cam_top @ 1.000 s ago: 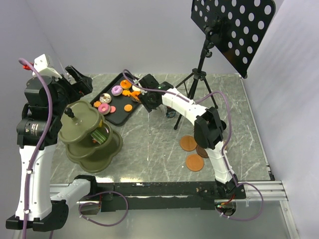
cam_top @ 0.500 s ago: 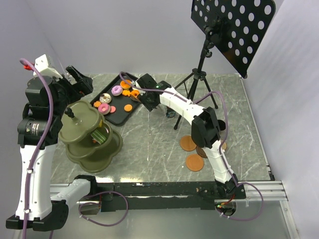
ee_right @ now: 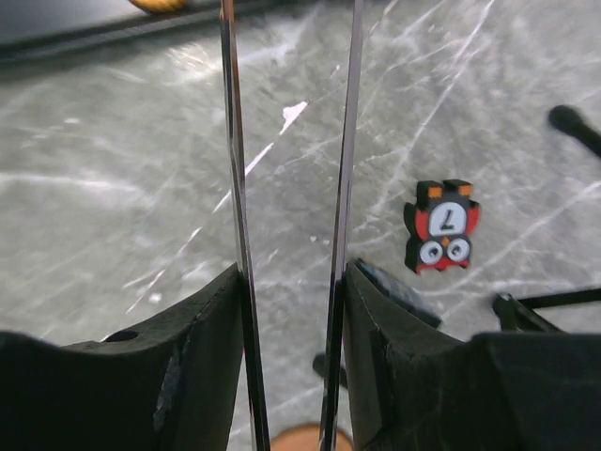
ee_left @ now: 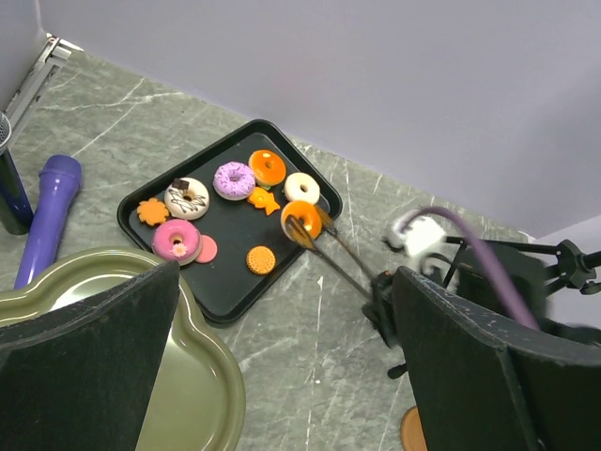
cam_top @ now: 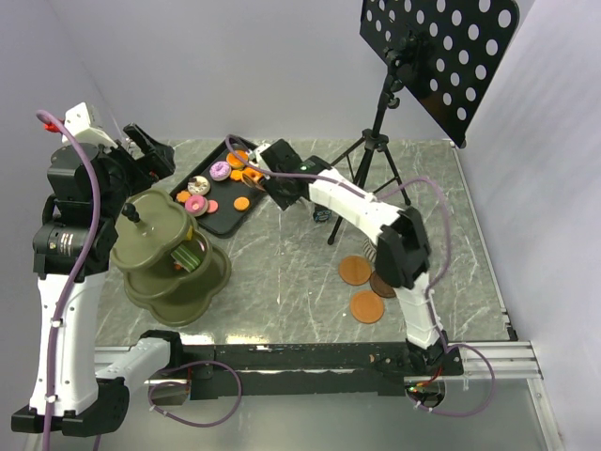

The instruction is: Serve the afternoon tea

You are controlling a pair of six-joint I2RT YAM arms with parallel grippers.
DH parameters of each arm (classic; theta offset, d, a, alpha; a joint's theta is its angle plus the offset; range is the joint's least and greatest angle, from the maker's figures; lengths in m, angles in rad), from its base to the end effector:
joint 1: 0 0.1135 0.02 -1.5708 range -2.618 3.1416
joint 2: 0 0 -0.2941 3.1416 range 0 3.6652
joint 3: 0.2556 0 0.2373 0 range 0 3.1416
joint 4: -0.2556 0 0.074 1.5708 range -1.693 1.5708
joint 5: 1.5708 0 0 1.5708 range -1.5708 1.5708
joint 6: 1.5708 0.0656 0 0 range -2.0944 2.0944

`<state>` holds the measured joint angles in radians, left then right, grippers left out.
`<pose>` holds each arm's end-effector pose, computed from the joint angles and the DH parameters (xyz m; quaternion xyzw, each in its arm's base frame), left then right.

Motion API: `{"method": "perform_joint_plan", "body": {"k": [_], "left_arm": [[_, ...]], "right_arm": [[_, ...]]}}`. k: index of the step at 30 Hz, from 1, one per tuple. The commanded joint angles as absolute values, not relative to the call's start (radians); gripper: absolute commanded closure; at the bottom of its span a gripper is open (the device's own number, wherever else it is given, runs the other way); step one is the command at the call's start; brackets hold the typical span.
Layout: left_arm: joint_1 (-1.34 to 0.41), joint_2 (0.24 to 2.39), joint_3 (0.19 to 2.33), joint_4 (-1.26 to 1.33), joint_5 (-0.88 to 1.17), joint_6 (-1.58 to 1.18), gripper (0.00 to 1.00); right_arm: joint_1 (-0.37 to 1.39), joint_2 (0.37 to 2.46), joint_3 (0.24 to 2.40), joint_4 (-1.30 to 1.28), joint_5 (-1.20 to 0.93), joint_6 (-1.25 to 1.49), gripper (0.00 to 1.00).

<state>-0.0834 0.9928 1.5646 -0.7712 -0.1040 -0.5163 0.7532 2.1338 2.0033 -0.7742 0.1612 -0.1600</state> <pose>0.1564 -0.0062 0.5069 -0.1981 0.7478 -0.1484 0.6160 0.3706 0.3330 0.2827 -0.3917 0.8571 0.0225 0.3339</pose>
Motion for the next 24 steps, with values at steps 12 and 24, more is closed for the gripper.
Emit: {"method": "perform_joint_plan", "body": {"k": [12, 24], "left_arm": [[-0.077, 1.017, 1.589, -0.73, -0.114, -0.514, 0.0], [-0.075, 1.061, 1.614, -0.741, -0.078, -0.497, 0.0]], "right_arm": [[0.897, 1.655, 1.562, -0.634, 0.006, -0.192, 0.67], [1.009, 1.546, 1.396, -0.583, -0.127, -0.308, 0.68]]}}
